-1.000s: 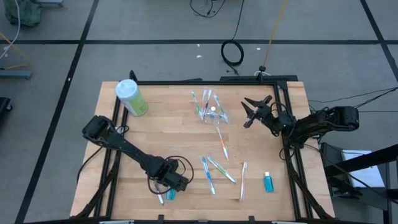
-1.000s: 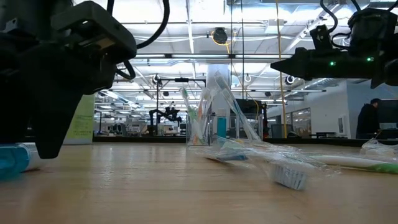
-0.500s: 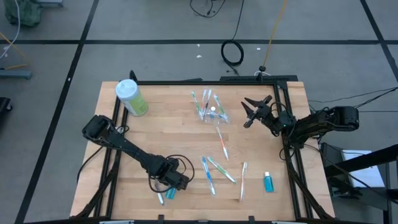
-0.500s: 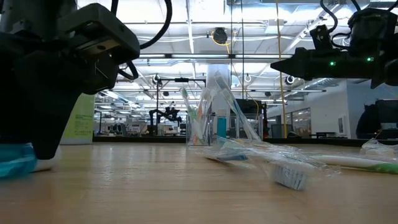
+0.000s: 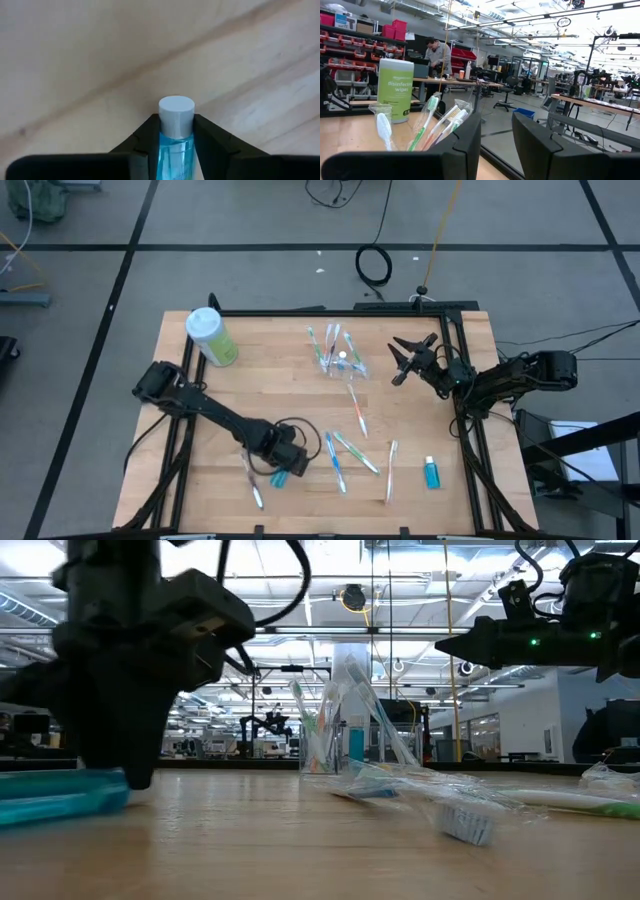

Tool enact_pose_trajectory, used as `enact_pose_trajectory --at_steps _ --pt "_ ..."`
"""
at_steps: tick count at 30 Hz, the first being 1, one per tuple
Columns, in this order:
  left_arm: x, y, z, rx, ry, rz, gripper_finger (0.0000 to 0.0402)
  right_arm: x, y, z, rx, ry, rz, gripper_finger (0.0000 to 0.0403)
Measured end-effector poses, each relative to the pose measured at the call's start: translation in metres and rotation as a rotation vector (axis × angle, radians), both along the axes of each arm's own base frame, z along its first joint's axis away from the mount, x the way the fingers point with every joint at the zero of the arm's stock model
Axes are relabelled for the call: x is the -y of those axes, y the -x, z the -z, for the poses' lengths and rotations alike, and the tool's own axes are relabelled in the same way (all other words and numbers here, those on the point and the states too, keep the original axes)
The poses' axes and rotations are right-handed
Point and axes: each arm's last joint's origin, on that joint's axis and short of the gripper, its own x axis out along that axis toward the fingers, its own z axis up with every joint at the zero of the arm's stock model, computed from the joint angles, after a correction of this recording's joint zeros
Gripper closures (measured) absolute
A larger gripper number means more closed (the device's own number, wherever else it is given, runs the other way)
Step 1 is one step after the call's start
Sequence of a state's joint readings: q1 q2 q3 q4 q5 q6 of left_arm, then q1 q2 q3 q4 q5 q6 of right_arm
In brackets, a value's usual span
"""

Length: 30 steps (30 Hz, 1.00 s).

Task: Pick & Place toothbrushing station
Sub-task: Put the left blue mouthwash into the transparent organizer

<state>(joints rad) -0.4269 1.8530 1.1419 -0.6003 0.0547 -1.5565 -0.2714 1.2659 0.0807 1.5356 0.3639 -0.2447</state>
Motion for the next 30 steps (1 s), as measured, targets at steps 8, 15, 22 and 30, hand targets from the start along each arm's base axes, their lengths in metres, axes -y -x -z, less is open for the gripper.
enact_pose_trajectory --at_steps 8,15,22,30 --pt "-0.046 -0.018 -0.001 0.060 -0.118 0.095 0.0295 0.000 0.000 0.000 -0.001 0.001 0.000 0.0298" --pt "-0.105 -0.035 -0.030 0.256 -0.369 0.120 0.0294 0.000 0.000 0.000 -0.001 0.002 0.000 0.0298" --pt "-0.158 -0.049 -0.078 0.500 -0.850 0.000 0.0293 0.000 0.000 0.000 -0.005 0.001 0.001 0.0298" --pt "-0.190 -0.079 -0.087 0.714 -1.103 -0.047 0.0293 0.000 0.000 0.000 -0.010 0.009 0.005 0.0298"
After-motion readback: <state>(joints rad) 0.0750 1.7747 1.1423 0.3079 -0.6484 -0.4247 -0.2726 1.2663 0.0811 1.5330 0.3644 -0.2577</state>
